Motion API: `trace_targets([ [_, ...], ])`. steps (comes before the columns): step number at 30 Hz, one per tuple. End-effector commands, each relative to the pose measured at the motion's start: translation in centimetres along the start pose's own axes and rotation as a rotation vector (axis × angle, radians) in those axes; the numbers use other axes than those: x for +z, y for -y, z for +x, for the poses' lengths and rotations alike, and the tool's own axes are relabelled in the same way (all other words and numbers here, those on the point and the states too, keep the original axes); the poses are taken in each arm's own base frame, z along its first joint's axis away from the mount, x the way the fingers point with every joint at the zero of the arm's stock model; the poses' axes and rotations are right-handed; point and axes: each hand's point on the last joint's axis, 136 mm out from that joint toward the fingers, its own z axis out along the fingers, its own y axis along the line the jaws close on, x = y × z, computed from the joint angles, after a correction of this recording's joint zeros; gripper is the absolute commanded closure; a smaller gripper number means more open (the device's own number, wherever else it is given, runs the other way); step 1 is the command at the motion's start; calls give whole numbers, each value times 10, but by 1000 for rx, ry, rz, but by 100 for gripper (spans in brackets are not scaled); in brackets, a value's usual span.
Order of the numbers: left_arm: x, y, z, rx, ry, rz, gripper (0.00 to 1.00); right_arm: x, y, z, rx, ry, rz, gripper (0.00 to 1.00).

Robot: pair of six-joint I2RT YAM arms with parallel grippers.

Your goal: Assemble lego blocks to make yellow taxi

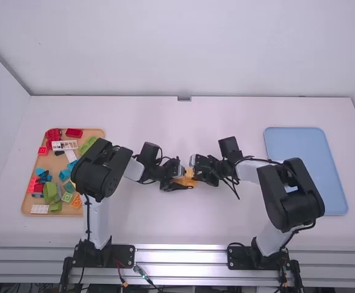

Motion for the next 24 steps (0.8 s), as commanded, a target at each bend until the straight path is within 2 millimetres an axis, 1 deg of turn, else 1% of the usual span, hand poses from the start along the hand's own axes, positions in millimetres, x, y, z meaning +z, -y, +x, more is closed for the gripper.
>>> trace_targets([
  [1,4,19,41,-128,-125,-1,43,-5,2,-13,-36,31,4,84],
  [14,5,18,39,-122,-121,0,43,-3,-9,-3,-23,16,-13,84],
  [17,5,18,39,-123,-121,0,42,-2,-7,-3,-9,26,3,83],
  [24,5,18,39,-129,-121,0,42,-1,-10,-2,-14,36,6,82],
])
